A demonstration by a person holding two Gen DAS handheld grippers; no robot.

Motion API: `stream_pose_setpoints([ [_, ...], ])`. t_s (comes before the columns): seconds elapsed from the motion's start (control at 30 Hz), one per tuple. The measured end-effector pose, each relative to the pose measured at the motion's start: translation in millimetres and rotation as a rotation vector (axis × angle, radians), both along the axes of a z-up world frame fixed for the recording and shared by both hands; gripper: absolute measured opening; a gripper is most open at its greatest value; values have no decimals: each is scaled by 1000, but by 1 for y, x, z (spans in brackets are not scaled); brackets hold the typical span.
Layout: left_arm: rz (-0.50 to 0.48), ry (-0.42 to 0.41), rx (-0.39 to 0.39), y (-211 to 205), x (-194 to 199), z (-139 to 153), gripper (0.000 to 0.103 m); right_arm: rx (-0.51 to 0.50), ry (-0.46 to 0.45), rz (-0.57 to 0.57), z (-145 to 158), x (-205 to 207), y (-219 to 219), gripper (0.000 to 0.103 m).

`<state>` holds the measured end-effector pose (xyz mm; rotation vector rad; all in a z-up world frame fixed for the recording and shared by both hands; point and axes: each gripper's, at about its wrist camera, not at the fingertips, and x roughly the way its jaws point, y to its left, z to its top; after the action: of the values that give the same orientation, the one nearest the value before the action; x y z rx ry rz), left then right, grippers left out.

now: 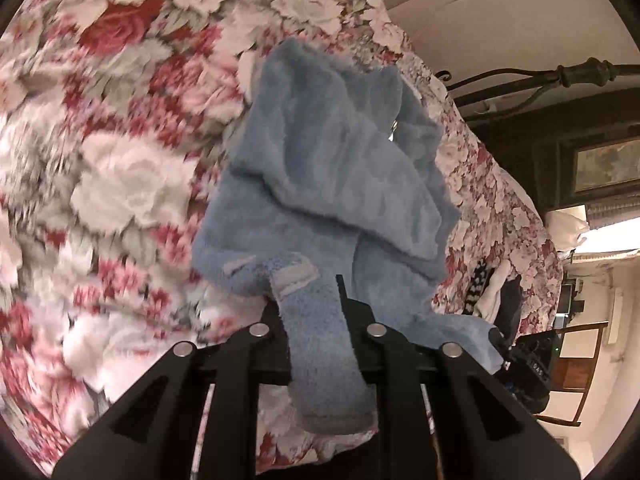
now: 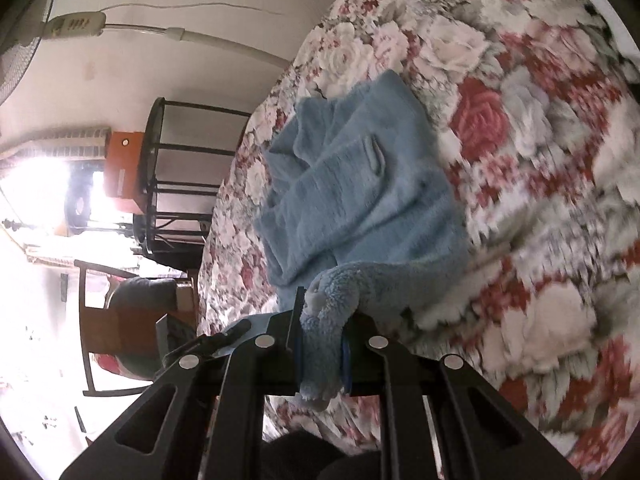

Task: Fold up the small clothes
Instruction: 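Lift the held hem with both tools and fold it toward the collar, then lay the hem over the collar and open both tools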

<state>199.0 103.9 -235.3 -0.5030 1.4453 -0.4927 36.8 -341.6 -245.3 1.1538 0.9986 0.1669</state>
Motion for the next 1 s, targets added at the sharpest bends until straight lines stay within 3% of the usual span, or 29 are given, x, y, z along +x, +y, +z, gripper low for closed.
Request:
stream_pose_setpoints([
  [0.7, -38, -86, 28, -60, 115, 6, 14, 32, -41, -66, -23, 110, -41, 14],
  [0.9, -9, -49, 69, -76, 153, -26, 14, 59, 1, -111, -55, 151, -52, 14],
  [1.0, 11, -18, 95, -81, 167, -48, 15, 25, 67, -144, -80, 169, -57, 22],
])
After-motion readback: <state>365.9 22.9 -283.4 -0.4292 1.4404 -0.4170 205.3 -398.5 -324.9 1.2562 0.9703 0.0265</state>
